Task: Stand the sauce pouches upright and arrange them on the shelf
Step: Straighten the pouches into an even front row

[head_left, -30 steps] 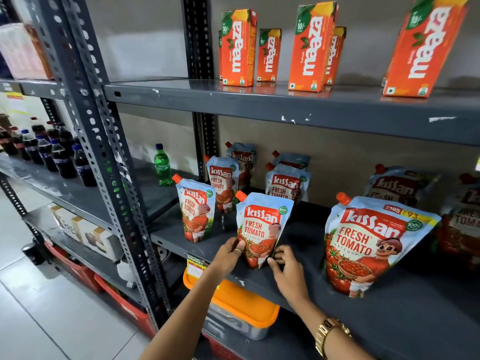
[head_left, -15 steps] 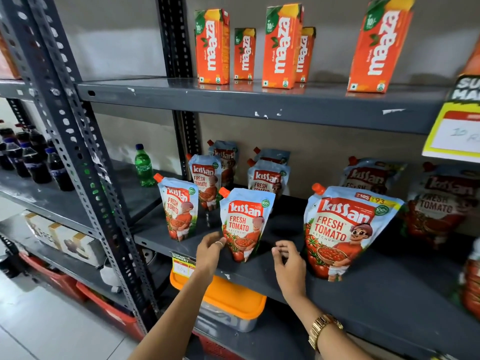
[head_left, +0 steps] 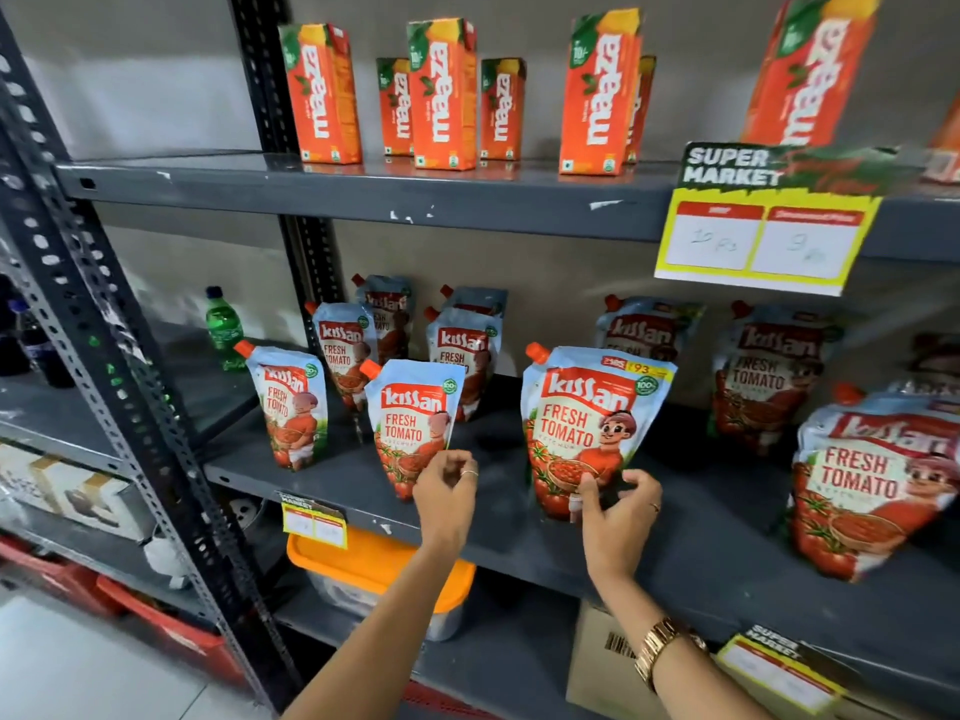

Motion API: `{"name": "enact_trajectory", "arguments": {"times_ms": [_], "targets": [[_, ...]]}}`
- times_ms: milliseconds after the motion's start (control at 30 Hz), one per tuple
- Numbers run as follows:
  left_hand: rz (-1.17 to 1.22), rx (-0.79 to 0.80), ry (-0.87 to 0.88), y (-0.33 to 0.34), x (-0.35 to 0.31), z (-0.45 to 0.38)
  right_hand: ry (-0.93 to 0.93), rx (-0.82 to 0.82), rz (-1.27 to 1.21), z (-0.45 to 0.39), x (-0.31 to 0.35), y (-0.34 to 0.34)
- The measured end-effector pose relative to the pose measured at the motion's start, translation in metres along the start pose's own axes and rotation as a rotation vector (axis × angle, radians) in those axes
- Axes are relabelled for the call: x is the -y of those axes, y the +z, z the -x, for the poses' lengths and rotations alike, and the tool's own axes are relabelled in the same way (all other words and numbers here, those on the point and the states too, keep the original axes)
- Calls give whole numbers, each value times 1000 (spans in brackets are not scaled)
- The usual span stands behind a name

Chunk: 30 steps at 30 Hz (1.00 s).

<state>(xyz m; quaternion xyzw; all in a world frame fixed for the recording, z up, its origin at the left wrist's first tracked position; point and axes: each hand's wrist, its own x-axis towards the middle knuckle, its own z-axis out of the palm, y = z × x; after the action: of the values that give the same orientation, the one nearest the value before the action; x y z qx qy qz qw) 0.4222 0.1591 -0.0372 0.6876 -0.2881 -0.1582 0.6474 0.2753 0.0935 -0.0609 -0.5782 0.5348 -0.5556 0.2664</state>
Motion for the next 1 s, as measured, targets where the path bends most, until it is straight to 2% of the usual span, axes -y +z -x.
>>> {"name": "enact_trajectory", "arguments": {"times_ms": [233, 400, 567, 1000], "targets": [[-122, 356, -113, 38, -2, 0, 174, 294, -144, -17, -9, -9], [78, 510, -235, 57, -4, 5, 210, 457, -29, -25, -8, -14], [-7, 461, -258, 66, 4, 7, 227, 498, 45, -35, -12, -22], [-51, 493, -236, 82, 4, 41, 212, 487, 64, -29, -25, -65]]}}
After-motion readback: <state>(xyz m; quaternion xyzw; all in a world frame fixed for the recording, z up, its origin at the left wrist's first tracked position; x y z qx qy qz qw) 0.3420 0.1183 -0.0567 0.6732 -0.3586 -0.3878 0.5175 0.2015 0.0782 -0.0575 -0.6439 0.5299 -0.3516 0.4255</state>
